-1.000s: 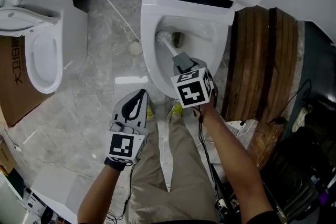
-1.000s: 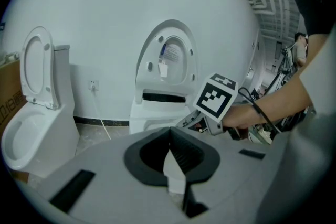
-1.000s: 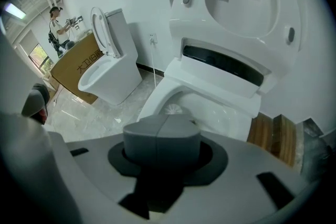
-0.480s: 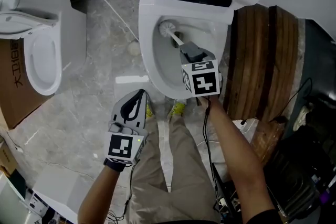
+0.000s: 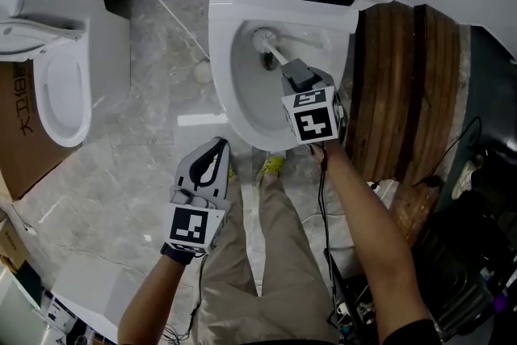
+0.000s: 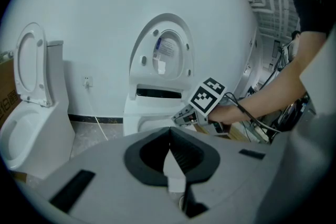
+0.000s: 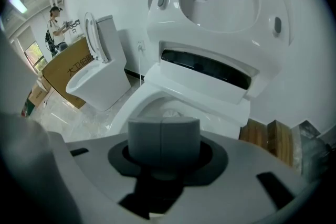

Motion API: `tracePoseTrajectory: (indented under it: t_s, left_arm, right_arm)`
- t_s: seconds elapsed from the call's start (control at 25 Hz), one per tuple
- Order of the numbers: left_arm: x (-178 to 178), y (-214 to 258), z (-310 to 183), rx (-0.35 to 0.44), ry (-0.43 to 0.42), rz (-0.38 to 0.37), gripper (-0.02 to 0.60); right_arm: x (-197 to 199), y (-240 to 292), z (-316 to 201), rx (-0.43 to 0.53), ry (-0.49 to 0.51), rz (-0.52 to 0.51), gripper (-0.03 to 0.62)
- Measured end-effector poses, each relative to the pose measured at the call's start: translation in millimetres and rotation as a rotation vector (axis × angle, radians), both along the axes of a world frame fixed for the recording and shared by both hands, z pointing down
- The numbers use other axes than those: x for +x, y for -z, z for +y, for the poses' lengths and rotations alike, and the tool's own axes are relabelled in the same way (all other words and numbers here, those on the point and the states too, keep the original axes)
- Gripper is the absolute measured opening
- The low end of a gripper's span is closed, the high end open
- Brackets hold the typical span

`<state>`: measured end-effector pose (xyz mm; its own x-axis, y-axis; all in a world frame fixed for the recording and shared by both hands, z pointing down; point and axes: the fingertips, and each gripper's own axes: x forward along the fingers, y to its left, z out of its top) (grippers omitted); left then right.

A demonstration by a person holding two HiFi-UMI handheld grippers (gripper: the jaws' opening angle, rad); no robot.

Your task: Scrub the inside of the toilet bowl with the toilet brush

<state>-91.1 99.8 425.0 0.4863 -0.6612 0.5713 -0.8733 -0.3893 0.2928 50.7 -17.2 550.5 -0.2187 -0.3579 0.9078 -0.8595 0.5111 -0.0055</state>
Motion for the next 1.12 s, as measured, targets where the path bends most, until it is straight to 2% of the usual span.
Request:
tracePoseTrajectory:
  t_s: [0.28,0.84,1.12]
  left_arm:
    - [8,3,-2,0.013,0.000,0.012,0.011]
    - [17,6,1,0.017,-0.026,0.010,0.011]
    - [20,7,6,0.013,-0.048,-0.002,0.011]
  right_arm:
    - [17,3,-9,0.024,0.034,0.065,0.153]
    - [59,7,-2,0.023,-0.001,0.120,0.152]
    - [81,9,11,-0.015,-0.023,0.156,0.152]
